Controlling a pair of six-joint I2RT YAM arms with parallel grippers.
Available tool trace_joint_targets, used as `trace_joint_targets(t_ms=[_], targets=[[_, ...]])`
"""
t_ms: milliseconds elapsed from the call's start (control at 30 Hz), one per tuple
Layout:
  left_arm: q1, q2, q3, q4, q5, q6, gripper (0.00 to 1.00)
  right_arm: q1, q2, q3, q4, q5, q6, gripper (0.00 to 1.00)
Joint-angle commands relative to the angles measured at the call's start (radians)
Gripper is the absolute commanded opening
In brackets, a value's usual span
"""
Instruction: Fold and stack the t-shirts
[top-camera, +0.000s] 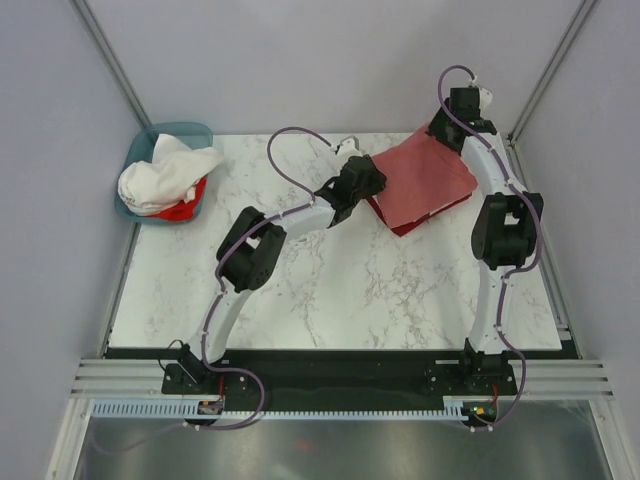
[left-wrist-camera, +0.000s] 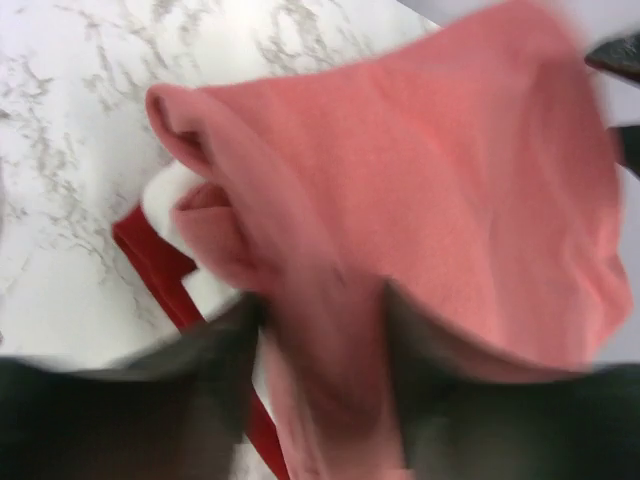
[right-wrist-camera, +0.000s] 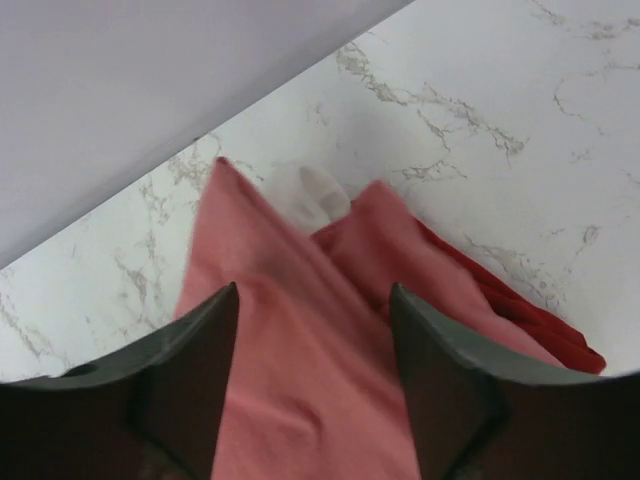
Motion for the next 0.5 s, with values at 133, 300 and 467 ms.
trace_joint_targets(t_ms=[133,300,467], targets=[[0.005,0.060,0.092,0.019,-0.126,0.125,0.91,-0.026,-0.009,-0.032,0.037,0.102,0.028,0.75],[0.005,-0.037,0.049,0.001,-0.176,0.177,0.93,-0.023,-0.155,-0.112,0.091,0.156,0.002,0.76],[0.005,-0.140,-0.029,0.001,-0.115,0.112,0.90,-0.025,-0.249,-0.263,0.189,0.042,0.041,0.68]])
